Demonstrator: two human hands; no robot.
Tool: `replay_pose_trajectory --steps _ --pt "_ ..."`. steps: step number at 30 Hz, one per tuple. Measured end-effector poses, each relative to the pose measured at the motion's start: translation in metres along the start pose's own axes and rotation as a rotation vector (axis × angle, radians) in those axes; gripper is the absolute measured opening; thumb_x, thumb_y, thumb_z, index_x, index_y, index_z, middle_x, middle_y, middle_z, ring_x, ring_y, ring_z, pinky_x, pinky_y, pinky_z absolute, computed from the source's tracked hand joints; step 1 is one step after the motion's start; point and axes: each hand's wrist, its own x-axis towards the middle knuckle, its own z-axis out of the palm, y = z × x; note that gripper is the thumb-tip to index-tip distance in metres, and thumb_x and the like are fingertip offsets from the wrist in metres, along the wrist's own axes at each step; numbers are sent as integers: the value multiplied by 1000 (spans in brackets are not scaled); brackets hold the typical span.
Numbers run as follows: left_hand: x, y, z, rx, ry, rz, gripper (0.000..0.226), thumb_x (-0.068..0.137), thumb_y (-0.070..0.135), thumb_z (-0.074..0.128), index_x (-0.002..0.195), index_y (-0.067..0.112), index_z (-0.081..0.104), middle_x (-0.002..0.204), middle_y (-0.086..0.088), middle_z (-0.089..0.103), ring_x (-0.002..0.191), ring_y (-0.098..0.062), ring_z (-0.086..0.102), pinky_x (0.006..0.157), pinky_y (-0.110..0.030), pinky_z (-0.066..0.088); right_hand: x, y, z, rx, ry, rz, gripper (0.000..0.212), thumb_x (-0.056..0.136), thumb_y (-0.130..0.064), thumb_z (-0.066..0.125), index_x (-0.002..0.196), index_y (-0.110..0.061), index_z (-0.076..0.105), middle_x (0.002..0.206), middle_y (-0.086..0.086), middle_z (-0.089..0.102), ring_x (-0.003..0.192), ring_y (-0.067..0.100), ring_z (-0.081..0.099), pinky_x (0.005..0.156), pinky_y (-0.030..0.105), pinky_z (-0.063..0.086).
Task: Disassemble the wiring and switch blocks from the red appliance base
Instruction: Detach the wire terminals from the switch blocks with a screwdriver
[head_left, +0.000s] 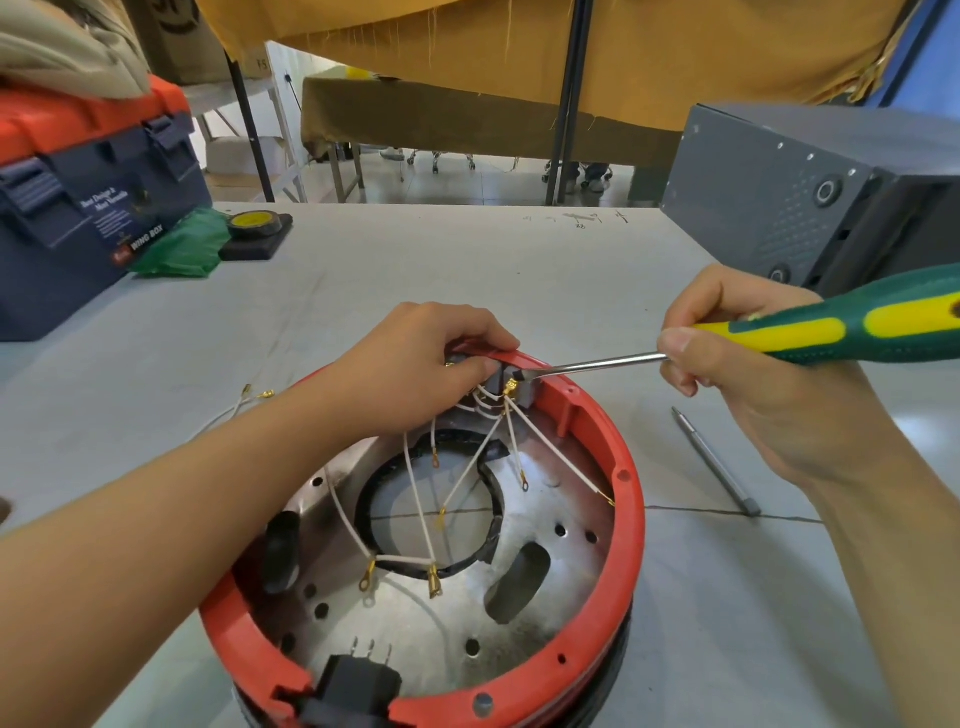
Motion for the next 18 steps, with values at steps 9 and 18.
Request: replay_pose_trajectory --steps 9,18 --pt "0 0 0 -11 2 8 25 89 9 58 110 19 68 103 12 67 94 7 55 79 3 36 5 5 13 349 225 242 24 72 -8 50 49 -16 51 51 0 43 42 10 36 43 19 31" --pt "0 1 0 -7 5 -8 26 89 10 58 110 22 68 106 10 68 95 4 57 83 -4 39 8 12 15 506 341 356 28 83 -2 45 56 -10 43 50 1 38 41 10 31 40 18 28"
